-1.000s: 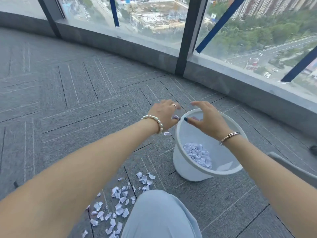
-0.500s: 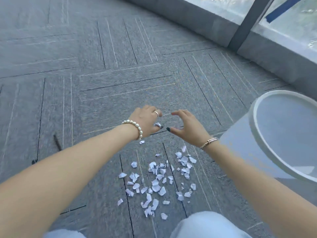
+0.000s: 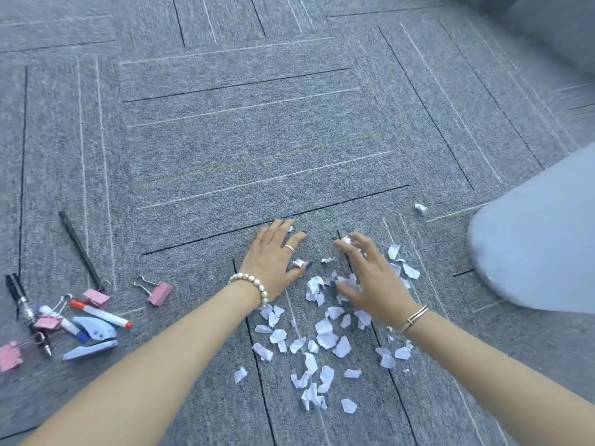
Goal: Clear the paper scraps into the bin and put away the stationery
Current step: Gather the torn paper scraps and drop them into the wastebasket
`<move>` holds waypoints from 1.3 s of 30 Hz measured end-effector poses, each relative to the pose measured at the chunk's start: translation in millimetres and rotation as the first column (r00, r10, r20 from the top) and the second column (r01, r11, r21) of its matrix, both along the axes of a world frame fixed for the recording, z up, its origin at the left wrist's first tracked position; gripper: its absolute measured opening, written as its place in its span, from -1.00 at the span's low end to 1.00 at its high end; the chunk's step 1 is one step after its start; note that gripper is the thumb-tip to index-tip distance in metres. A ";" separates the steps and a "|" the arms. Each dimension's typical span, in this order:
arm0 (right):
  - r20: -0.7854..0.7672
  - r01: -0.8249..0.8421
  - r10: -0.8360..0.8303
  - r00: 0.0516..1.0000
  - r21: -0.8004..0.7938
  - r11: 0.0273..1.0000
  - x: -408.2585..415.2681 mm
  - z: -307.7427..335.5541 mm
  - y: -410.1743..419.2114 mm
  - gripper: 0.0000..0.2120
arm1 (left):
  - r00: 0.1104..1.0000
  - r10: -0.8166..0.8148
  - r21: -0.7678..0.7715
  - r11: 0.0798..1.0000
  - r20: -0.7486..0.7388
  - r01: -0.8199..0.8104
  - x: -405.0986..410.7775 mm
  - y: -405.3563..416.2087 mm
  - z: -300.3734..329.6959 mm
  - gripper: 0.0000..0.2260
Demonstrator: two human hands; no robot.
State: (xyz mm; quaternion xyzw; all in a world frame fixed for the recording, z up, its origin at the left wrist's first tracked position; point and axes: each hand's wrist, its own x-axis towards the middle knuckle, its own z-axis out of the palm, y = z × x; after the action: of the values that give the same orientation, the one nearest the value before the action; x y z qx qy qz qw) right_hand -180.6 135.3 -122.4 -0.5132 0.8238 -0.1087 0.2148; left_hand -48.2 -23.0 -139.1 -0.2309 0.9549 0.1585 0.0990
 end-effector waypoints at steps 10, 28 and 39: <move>-0.137 0.101 -0.115 0.984 -0.111 0.989 -46.6 -6.8 -21.6 -0.21 | 0.917 -0.053 0.015 0.998 -0.396 0.064 7.9 7.0 -11.1 -0.82; 0.065 -0.217 0.225 0.972 -0.106 0.970 51.5 -17.8 72.5 -0.42 | 0.975 0.002 0.181 0.983 -0.221 0.039 52.4 68.3 0.8 -0.63; -0.073 0.030 -0.030 0.997 -0.002 1.000 -6.7 -17.2 71.3 -0.24 | 0.962 0.273 0.063 0.960 0.009 -0.273 104.1 62.9 -6.8 -0.31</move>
State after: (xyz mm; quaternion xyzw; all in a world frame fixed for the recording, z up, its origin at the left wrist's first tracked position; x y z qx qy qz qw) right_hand -187.3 206.6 -139.6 -0.5045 0.8387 -0.0936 0.1826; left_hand 55.9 39.9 -145.9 -0.3572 0.9083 0.2008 0.0838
